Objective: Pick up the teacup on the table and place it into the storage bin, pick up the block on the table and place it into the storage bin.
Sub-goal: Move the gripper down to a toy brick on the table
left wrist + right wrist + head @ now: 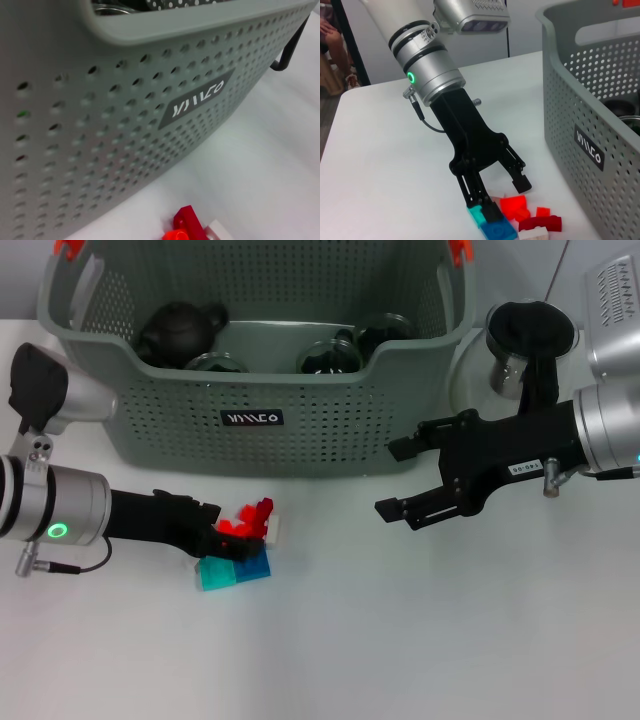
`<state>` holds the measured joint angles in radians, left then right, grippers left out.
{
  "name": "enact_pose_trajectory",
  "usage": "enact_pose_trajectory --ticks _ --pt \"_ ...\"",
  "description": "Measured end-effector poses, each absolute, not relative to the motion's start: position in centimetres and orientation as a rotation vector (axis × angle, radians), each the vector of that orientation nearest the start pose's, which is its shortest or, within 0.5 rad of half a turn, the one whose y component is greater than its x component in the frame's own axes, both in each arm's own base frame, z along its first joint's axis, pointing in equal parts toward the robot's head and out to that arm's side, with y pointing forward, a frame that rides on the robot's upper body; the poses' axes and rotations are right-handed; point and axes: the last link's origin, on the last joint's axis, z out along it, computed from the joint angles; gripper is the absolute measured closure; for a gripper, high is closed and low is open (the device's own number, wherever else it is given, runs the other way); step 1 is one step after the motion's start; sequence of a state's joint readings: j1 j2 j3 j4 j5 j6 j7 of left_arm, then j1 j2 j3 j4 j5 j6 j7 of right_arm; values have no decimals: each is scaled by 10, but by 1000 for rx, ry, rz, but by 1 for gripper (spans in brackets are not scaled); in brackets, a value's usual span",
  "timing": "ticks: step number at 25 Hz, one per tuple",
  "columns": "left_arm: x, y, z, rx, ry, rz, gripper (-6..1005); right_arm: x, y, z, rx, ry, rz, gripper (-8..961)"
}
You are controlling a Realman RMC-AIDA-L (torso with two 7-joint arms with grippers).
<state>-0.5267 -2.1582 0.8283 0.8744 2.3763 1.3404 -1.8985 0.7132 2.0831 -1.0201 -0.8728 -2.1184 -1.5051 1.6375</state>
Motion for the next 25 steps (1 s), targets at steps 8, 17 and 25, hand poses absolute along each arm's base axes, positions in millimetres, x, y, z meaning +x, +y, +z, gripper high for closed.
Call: enact_pose_trajectory --ticks 8,17,25 --pt "-275 348 -14 -2601 -1120 -146 76 172 374 -16 -3002 304 270 75" --pt "-269 353 -12 -2566 -1262 -189 76 173 376 -13 -2999 293 256 75" --pt "-272 354 -12 -2498 -1389 -204 76 173 375 -14 -3004 267 256 75"
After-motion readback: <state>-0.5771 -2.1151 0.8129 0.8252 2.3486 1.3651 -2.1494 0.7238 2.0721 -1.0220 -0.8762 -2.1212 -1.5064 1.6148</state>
